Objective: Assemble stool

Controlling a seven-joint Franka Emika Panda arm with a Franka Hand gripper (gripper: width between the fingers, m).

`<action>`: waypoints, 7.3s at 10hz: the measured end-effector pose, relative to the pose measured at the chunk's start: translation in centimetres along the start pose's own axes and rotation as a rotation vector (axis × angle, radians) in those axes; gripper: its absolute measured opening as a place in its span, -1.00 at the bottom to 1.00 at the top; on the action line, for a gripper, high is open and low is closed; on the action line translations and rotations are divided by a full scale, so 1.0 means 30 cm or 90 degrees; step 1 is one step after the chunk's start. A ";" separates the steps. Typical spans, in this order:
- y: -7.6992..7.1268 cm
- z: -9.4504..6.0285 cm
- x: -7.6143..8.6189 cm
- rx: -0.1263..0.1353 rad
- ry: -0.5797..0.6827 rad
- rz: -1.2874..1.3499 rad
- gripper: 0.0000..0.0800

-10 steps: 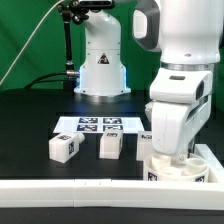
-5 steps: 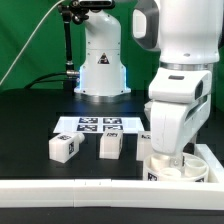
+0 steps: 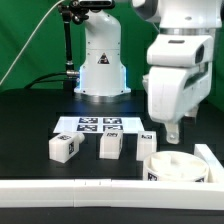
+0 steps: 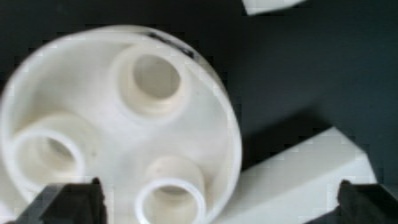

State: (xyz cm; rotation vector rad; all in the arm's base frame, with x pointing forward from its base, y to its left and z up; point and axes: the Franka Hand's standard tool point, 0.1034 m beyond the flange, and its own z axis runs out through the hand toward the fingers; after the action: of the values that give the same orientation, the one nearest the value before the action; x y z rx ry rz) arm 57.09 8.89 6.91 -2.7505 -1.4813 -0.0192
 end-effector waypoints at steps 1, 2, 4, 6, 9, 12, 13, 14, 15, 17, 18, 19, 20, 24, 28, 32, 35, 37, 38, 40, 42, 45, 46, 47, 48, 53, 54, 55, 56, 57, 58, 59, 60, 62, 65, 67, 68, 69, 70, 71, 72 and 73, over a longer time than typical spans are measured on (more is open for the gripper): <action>0.005 -0.012 -0.052 -0.001 -0.007 0.011 0.62; 0.013 -0.014 -0.095 -0.009 -0.005 0.022 0.62; 0.026 -0.004 -0.229 -0.010 -0.004 0.017 0.62; 0.030 0.000 -0.243 -0.009 -0.005 0.045 0.62; 0.029 0.004 -0.243 -0.009 -0.003 0.125 0.62; 0.017 -0.006 -0.221 -0.024 0.008 0.406 0.62; 0.037 -0.005 -0.229 -0.013 0.011 0.455 0.62; 0.031 -0.004 -0.220 -0.011 0.013 0.503 0.62; 0.023 -0.002 -0.213 -0.006 0.015 0.545 0.62; 0.019 -0.001 -0.208 0.001 0.019 0.604 0.62; 0.014 0.000 -0.203 0.009 0.021 0.670 0.62; 0.005 0.001 -0.196 0.016 0.016 0.742 0.62; 0.000 0.002 -0.192 0.023 0.011 0.792 0.62; -0.003 0.009 -0.194 0.028 0.003 0.791 0.62; 0.006 0.082 -0.226 0.107 -0.138 0.757 0.62; -0.016 0.071 -0.242 0.213 -0.294 0.729 0.62; -0.029 0.078 -0.211 0.274 -0.369 0.685 0.62; -0.045 0.088 -0.228 0.324 -0.456 0.667 0.62; -0.047 0.099 -0.227 0.336 -0.476 0.661 0.62; -0.074 0.124 -0.236 0.378 -0.551 0.638 0.62; -0.076 0.130 -0.213 0.379 -0.560 0.632 0.62; -0.074 0.145 -0.201 0.373 -0.548 0.629 0.62; -0.069 0.158 -0.199 0.370 -0.538 0.629 0.62; -0.065 0.169 -0.201 0.367 -0.531 0.630 0.62; -0.060 0.187 -0.204 0.363 -0.521 0.633 0.62; -0.070 0.208 -0.209 0.360 -0.517 0.635 0.55; -0.069 0.208 -0.210 0.360 -0.517 0.635 0.09; -0.069 0.206 -0.210 0.360 -0.517 0.635 0.09; -0.065 0.203 -0.208 0.359 -0.516 0.635 -0.16; -0.061 0.196 -0.205 0.357 -0.513 0.634 -0.16; -0.053 0.184 -0.202 0.357 -0.509 0.633 -0.16; -0.038 0.155 -0.195 0.356 -0.501 0.628 -0.16; -0.029 0.103 -0.197 0.365 -0.509 0.620 -0.16; 0.009 -0.001 -0.188 0.371 -0.509 0.615 -0.16; 0.032 -0.016 -0.168 0.356 -0.482 0.618 -0.16; 0.056 -0.015 -0.155 0.347 -0.450 0.607 -0.16; 0.081 -0.016 -0.144 0.343 -0.422 0.590 -0.16; 0.132 -0.049 -0.105 0.310 -0.366 0.593 -0.16; 0.145 -0.113 -0.094 0.293 -0.335 0.591 -0.16; 0.168 -0.136 -0.079 0.272 -0.301 0.597 -0.16; 0.189 -0.153 -0.065 0.251 -0.267 0.604 -0.16; 0.230 -0.147 -0.045 0.200 -0.187 0.617 -0.16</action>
Offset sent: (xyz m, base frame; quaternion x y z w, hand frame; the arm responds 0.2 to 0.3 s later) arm -0.0386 -0.0524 -0.0037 0.0505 0.0424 -0.0115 0.9978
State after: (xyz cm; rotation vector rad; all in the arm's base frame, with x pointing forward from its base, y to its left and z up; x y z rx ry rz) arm 62.11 3.87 11.21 -2.9335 -0.0129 0.5786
